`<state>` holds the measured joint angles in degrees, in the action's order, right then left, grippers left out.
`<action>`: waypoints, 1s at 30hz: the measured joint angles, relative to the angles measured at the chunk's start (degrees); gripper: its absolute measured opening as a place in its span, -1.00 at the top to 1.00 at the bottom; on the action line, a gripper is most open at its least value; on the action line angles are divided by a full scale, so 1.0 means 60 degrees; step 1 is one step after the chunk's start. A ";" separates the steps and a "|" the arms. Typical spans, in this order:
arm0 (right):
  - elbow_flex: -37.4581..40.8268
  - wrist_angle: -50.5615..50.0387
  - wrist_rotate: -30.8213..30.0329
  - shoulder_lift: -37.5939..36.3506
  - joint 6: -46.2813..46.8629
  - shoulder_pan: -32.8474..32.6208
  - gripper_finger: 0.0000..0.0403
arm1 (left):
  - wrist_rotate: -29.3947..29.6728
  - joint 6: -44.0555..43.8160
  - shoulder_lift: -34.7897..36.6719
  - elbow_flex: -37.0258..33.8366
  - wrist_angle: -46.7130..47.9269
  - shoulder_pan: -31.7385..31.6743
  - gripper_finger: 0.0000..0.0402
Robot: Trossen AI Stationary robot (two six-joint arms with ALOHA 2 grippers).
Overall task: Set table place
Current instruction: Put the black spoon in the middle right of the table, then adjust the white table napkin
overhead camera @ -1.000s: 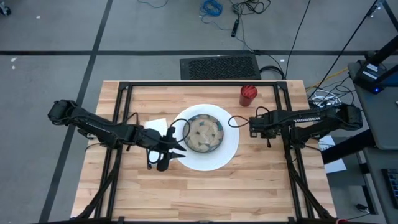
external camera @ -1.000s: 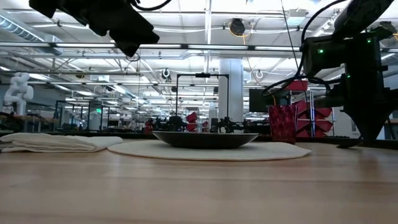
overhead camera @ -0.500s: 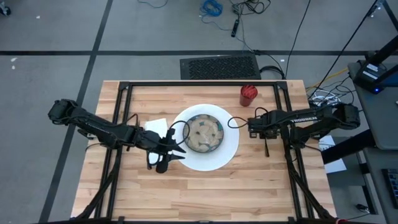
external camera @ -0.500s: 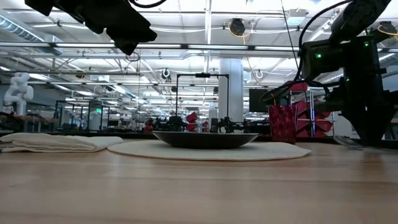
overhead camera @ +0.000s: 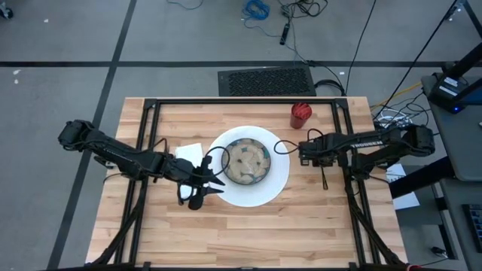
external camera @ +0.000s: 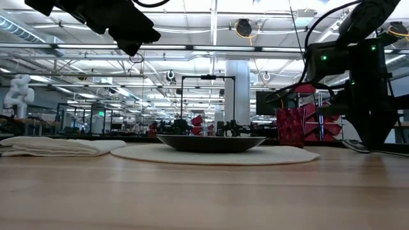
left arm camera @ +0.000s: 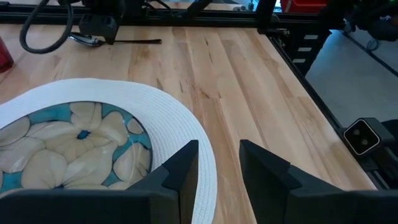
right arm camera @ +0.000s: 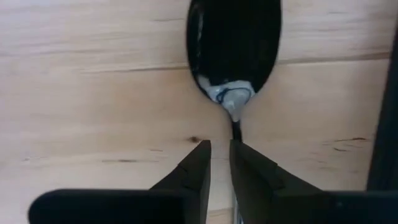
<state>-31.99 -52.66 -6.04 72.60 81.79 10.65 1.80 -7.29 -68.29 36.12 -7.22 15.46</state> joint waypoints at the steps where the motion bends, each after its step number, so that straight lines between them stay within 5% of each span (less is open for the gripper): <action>1: -0.0017 -0.0056 0.0000 0.0000 -0.0035 0.0059 0.78 | 0.0000 0.0000 0.0000 0.0000 0.0000 0.0000 0.49; 6: -0.0658 -0.0724 -0.0340 -0.0029 -0.0551 0.0362 0.78 | 0.0059 -0.0246 0.0002 0.0013 0.0118 0.0000 0.49; 14: -0.3597 -0.1489 -0.3365 -0.0036 -0.2304 -0.0746 0.78 | 0.0978 -0.1636 0.0439 0.0018 0.2520 0.0011 0.49; 22: -0.4286 0.2057 -0.5492 0.0093 -0.5074 -0.2775 0.78 | 0.2728 -0.3727 -0.0281 0.0018 0.4795 -0.0071 0.49; 30: -0.3880 0.4574 -0.5746 0.1371 -0.6155 -0.3972 0.78 | 0.2021 -0.5493 -0.2100 0.0015 0.6698 -0.0299 0.49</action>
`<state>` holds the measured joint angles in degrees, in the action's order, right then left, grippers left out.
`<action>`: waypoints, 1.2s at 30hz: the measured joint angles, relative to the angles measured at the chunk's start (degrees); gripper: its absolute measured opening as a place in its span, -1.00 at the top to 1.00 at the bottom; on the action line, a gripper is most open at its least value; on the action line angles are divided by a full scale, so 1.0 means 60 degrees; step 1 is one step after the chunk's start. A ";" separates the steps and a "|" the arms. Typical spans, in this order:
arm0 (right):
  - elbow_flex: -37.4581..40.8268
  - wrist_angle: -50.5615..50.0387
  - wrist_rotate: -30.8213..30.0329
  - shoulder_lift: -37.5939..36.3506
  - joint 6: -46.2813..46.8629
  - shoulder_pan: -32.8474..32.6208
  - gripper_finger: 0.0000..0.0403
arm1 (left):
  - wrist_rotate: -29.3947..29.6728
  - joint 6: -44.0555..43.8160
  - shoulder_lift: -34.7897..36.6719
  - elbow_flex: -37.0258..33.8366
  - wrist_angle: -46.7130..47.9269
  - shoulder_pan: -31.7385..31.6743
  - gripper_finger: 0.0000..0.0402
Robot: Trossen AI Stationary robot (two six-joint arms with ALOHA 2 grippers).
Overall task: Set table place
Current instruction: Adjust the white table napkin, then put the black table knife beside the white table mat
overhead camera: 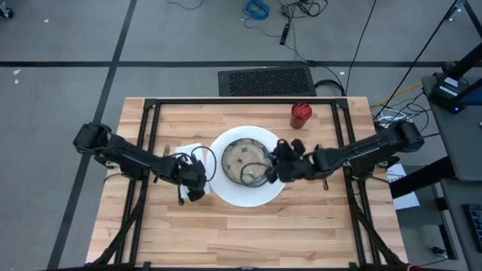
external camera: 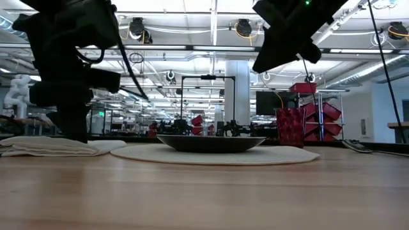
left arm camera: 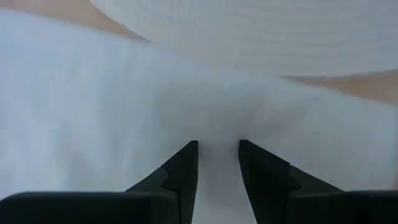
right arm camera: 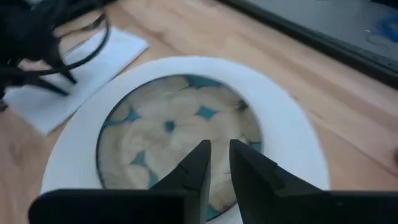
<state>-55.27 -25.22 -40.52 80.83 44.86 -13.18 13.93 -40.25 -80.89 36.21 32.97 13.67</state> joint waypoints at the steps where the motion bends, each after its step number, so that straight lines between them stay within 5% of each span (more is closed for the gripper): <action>1: 0.0000 0.0125 0.0001 0.0160 -0.0065 -0.0103 0.78 | -0.0050 -0.0031 -0.0224 0.0022 -0.0008 0.0003 0.49; 16: -0.0004 0.0408 0.0019 0.0610 0.0063 -0.0706 0.78 | -0.0851 0.0048 -0.0632 0.0069 0.1066 0.0417 0.49; 36: -0.0004 0.0458 0.0008 0.0609 0.0063 -0.0697 0.78 | -0.1145 0.1273 0.0659 0.0284 0.2277 0.0506 0.49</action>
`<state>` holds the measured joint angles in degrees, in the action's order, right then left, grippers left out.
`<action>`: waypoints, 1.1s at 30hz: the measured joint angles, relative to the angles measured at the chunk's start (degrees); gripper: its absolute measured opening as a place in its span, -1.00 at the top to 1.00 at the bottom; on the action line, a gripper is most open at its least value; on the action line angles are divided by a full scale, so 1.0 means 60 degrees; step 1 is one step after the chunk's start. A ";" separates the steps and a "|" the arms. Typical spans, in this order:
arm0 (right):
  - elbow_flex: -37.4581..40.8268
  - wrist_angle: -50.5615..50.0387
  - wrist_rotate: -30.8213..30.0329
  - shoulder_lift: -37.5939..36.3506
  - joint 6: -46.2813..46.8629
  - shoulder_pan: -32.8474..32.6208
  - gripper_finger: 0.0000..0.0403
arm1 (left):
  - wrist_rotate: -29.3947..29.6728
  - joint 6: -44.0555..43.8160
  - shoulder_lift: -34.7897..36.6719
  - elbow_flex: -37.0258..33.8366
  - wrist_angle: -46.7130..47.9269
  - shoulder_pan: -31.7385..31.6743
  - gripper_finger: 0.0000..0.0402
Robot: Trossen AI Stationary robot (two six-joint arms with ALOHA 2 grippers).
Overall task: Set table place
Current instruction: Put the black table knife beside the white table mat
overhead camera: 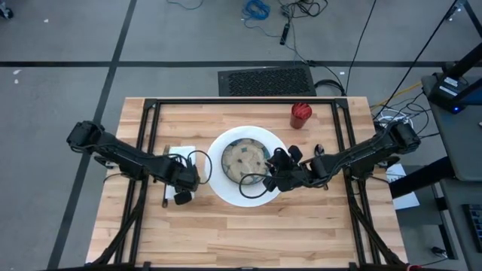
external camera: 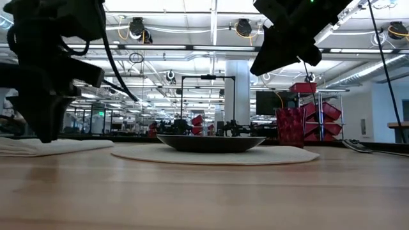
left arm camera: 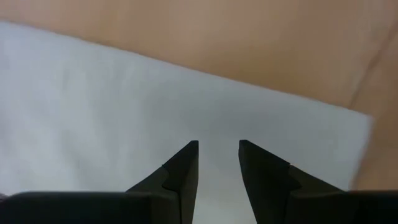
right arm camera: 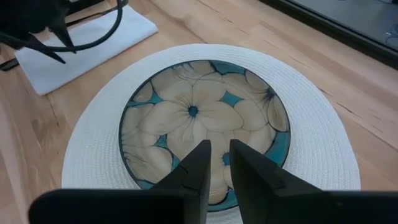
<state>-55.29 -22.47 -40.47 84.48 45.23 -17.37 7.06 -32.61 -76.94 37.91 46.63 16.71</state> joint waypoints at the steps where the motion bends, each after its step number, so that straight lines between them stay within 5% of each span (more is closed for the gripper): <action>1: 0.0000 0.0002 0.0000 -0.0002 -0.0005 0.0000 0.78 | -0.0111 -0.0115 0.0078 0.0004 -0.0003 0.0028 0.49; 5: 0.0000 0.0185 -0.0029 -0.0002 -0.0035 0.0000 0.78 | -0.0983 -0.0671 0.0599 0.0072 0.0208 0.0140 0.49; 15: 0.0000 0.0291 -0.0582 0.0090 0.0085 -0.0206 0.78 | -0.1279 -0.4627 0.2216 0.0045 0.3066 0.0771 0.49; 24: 0.0000 0.0414 -0.0597 0.0282 0.0065 -0.0544 0.78 | -0.2253 -0.6958 0.1983 -0.0264 0.2293 0.2951 0.49; 33: -0.0004 0.0870 -0.0750 0.0282 0.0026 -0.0990 0.78 | -0.1280 -0.8749 0.0949 -0.0266 0.1473 0.4963 0.49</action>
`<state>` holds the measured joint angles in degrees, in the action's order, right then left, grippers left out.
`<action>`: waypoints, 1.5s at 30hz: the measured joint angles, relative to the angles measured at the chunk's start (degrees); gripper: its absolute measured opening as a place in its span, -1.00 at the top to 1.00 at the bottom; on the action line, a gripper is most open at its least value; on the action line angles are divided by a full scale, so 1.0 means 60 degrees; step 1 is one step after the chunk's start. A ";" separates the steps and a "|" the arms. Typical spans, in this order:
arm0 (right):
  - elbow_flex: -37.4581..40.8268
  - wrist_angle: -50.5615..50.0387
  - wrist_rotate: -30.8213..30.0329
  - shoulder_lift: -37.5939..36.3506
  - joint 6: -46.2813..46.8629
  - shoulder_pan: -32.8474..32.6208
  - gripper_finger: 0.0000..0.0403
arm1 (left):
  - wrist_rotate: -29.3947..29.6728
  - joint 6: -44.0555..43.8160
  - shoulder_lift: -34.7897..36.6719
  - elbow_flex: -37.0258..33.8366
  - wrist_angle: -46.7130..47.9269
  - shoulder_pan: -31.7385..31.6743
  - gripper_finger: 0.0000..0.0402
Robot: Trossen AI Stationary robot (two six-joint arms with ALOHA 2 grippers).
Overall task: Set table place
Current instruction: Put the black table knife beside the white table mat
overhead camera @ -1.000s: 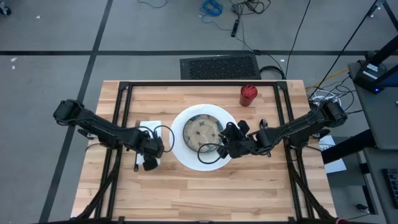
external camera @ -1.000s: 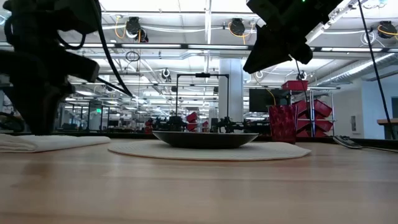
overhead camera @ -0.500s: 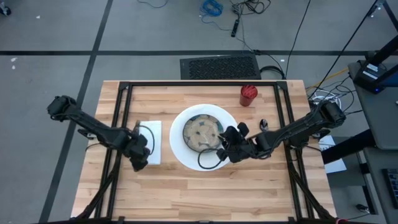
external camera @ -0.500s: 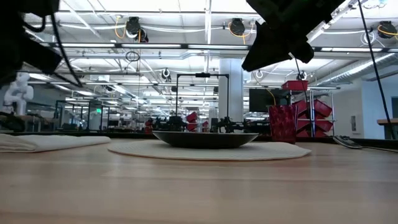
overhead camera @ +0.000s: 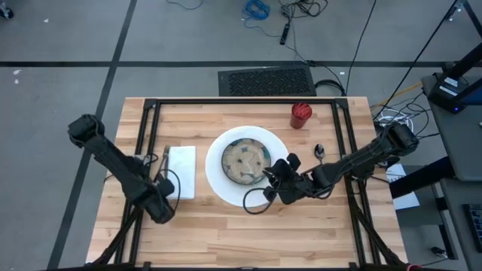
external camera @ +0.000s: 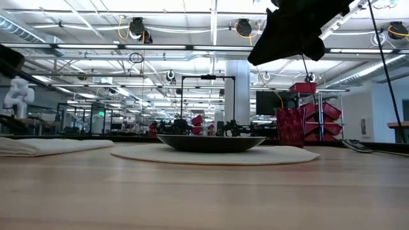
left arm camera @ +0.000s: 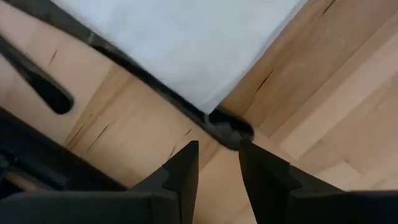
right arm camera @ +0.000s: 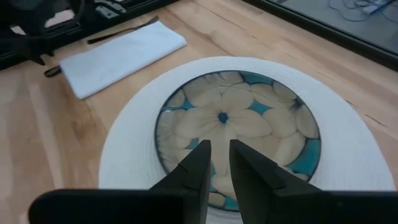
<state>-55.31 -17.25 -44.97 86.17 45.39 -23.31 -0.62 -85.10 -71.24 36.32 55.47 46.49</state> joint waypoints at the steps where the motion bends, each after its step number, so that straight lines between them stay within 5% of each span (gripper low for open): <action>1: 0.0000 0.0014 0.0000 0.0000 0.0000 -0.0054 0.78 | 0.0115 -0.0107 -0.0164 0.0000 -0.0075 0.0139 0.49; 16: 0.0000 0.0665 0.0016 0.0066 0.0067 -0.0874 0.78 | 0.0491 -0.0495 -0.1883 0.0432 -0.2318 0.1207 0.49; 25: -0.0305 0.3834 0.0150 0.1948 -0.1080 -0.1192 0.78 | 0.0548 -0.0510 -0.2427 0.0500 -0.4427 0.1660 0.49; 35: -0.3681 0.4114 0.0307 0.5048 -0.2599 -0.1396 0.78 | 0.0942 0.0637 -0.2755 0.0495 -0.5382 0.1711 0.49; 45: -0.6329 0.4373 0.0322 0.7425 -0.3869 -0.1284 0.78 | 0.2647 0.3028 -0.3147 0.0477 -0.6888 0.1707 0.49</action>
<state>-93.28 8.99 -43.04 130.72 22.17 -31.01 15.26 -66.94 -90.12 39.18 14.14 56.73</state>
